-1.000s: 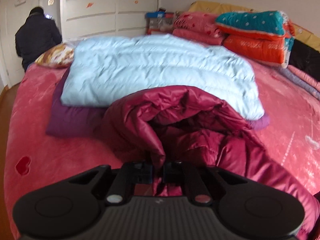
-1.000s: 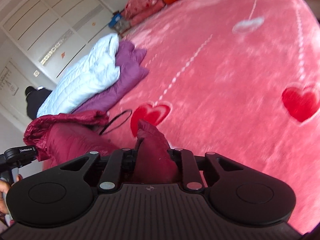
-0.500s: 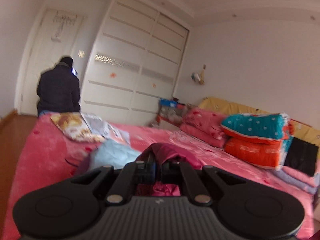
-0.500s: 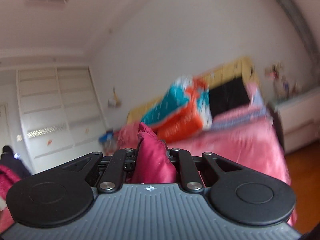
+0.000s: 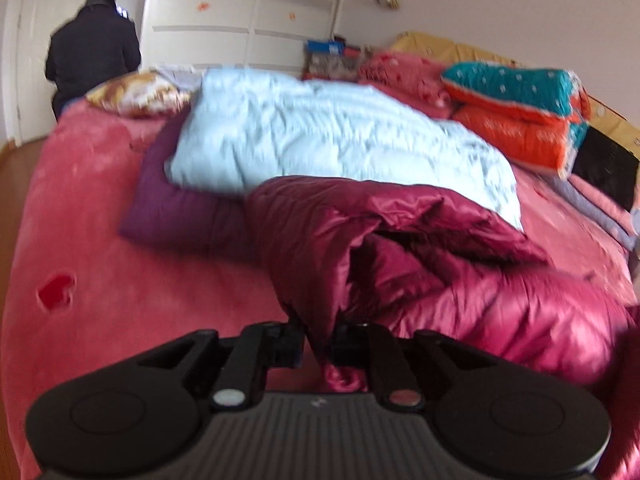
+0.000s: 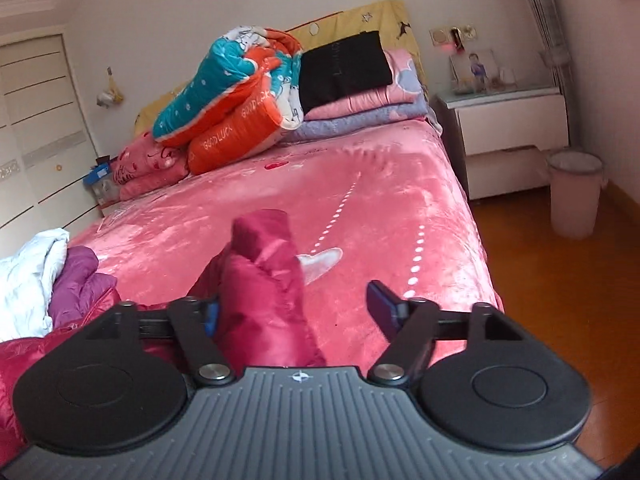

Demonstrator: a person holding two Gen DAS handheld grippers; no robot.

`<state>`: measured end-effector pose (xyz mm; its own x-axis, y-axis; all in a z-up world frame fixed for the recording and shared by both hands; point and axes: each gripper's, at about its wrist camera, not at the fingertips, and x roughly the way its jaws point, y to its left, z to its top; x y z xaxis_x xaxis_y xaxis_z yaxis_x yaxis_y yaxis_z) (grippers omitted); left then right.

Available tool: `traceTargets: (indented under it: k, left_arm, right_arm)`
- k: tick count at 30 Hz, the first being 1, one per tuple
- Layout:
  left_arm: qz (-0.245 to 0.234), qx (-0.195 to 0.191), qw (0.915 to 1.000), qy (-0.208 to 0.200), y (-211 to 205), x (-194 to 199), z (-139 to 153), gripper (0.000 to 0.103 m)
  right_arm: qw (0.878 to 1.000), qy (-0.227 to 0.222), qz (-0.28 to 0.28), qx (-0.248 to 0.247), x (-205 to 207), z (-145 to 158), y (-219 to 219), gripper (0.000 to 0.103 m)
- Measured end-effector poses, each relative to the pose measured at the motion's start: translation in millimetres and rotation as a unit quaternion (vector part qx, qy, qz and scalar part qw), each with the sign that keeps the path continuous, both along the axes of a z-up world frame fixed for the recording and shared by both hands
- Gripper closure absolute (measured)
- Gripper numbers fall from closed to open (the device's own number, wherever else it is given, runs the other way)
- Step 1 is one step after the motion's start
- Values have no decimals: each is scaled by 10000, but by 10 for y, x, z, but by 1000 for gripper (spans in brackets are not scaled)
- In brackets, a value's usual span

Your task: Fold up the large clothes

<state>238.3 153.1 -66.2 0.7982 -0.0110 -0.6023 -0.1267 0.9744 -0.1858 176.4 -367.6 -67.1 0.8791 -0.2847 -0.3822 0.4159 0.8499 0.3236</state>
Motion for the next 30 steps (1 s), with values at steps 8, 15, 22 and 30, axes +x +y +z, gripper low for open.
traceTargets:
  k: [8, 15, 22, 30]
  left_arm:
    - [-470, -360, 9965, 596, 200, -476, -236, 69]
    - [-679, -375, 9960, 449, 247, -835, -268, 55]
    - [-1007, -175, 9933, 547, 251, -724, -438, 31]
    - [-1179, 247, 9905, 662, 164, -629, -610, 2]
  right_arm:
    - [9994, -176, 190, 210, -422, 207, 85, 0]
    - [9942, -234, 74, 1044, -947, 219, -48, 0]
    - [9897, 455, 480, 1268, -1476, 72, 193, 0]
    - [9696, 1376, 1795, 935, -1920, -19, 729, 0]
